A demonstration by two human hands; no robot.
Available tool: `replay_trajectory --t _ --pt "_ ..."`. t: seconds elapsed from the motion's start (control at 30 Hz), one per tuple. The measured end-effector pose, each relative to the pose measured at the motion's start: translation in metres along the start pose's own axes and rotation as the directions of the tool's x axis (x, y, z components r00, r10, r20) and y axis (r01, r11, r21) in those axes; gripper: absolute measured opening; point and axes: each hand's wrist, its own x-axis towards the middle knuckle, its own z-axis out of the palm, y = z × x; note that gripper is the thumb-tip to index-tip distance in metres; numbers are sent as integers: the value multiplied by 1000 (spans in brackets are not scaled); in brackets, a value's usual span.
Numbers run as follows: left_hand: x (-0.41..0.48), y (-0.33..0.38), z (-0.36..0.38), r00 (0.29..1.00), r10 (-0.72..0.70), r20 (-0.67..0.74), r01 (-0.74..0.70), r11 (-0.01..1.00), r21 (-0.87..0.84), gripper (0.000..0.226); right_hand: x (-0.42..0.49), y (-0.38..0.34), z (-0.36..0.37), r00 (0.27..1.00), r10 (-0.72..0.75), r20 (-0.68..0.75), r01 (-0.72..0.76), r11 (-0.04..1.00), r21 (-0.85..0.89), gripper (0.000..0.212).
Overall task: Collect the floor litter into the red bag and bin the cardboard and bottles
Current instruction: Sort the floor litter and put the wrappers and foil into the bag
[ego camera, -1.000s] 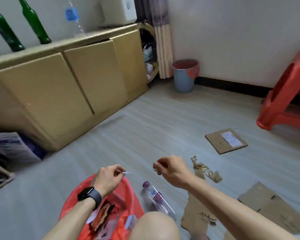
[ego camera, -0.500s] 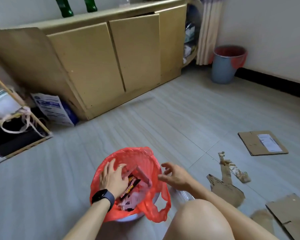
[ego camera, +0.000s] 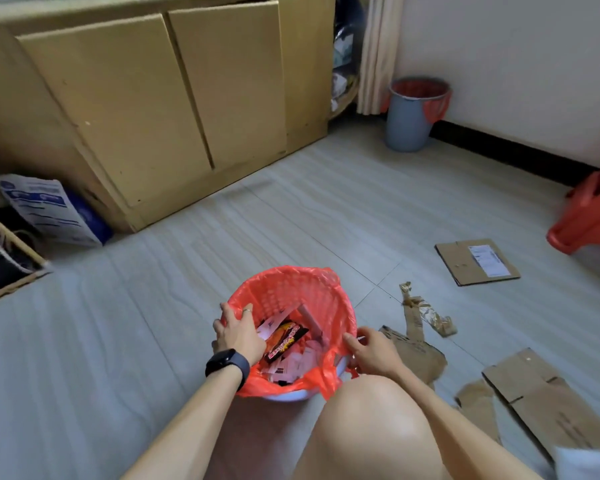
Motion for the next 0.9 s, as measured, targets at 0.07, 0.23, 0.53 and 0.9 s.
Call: replay_trajectory --t 0.07,0.23,0.53,0.9 --pt "-1 30 9 996 79 30 -79 997 15 68 -3 21 -22 994 43 -101 -37 998 58 24" --pt "1 94 29 959 240 150 -244 970 8 69 -27 54 -66 964 123 -234 -90 985 146 23" --pt "-38 223 4 742 629 231 -659 748 80 63 -86 58 -120 979 117 -170 -125 991 -40 57" --pt "-203 419 -32 89 912 401 -996 68 64 60 -272 99 -294 798 257 -545 -409 895 -178 45"
